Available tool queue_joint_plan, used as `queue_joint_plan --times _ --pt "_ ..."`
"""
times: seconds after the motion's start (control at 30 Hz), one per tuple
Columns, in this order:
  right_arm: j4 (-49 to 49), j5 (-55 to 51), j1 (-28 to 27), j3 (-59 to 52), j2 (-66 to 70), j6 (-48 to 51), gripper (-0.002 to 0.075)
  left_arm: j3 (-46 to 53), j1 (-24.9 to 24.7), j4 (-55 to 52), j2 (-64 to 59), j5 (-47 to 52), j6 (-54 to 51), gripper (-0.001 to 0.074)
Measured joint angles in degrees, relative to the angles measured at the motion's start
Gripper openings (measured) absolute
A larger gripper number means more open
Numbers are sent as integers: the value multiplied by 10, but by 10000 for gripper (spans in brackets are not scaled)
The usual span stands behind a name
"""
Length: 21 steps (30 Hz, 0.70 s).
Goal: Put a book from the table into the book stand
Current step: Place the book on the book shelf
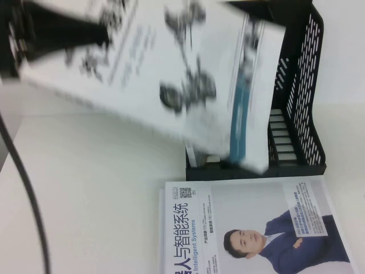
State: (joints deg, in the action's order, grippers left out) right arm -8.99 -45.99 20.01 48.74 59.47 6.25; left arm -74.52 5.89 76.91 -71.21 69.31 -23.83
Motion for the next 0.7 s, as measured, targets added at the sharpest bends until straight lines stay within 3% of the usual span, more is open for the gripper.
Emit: queue_joint_plan --times 0.2,0.37,0.7 --pt "126 -54 0 0 -36 -89 -3 -151 0 -11 -32 -6 40 112" --pt "185 -76 0 0 -62 -133 -3 -263 -14 -84 -72 -9 99 112" --pt "193 -77 0 0 -71 -151 -3 -390 -190 -190 -171 -60 177 112"
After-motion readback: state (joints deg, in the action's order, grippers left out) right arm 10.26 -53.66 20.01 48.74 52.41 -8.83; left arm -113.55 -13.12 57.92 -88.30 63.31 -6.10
